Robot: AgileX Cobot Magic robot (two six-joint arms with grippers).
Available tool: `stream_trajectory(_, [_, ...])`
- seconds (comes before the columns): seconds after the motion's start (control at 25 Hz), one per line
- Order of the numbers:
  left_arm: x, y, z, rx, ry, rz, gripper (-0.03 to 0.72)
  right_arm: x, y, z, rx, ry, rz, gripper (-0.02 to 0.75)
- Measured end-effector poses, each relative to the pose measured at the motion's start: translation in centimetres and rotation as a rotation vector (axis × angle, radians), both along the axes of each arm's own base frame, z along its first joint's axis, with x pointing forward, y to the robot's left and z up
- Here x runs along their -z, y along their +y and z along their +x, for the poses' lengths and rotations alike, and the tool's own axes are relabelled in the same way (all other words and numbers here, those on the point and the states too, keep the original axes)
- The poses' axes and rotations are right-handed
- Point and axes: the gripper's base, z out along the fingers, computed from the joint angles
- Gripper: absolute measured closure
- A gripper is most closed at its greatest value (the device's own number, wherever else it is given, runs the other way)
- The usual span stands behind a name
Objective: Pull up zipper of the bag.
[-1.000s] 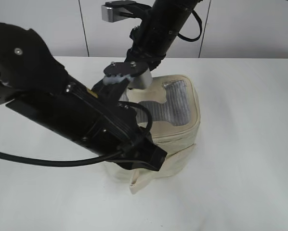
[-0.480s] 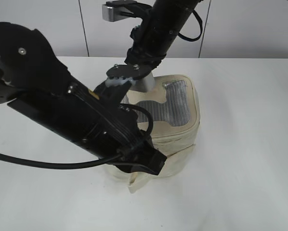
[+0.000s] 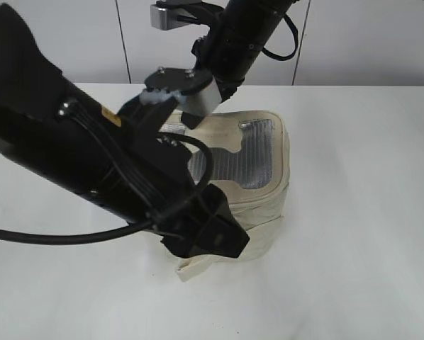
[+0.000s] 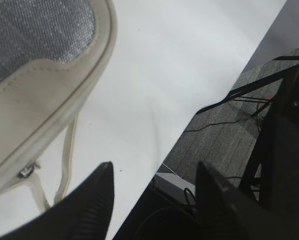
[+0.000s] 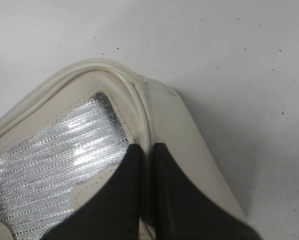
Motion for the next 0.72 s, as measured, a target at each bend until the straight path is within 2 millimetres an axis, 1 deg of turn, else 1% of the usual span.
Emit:
stream_trajectory(0.16, [-2.0, 1.0, -0.4, -0.007, -0.075, -0.016, 0.255, 0.0, 0.0, 0.0, 0.001, 0.001, 0.000, 0.704])
stream_trajectory(0.32, [-3.6, 2.4, -0.2, -0.048, -0.182, -0.002, 0.251, 0.0, 0.0, 0.0, 0.001, 0.001, 0.000, 0.704])
stream_trajectory(0.44, [-3.9, 3.2, 0.6, -0.088, -0.209, 0.008, 0.251, 0.0, 0.0, 0.0, 0.002, 0.001, 0.000, 0.704])
stream_trajectory(0.72, [-3.8, 4.9, 2.4, -0.153, -0.237, 0.046, 0.251, 0.0, 0.0, 0.0, 0.011, 0.007, 0.001, 0.696])
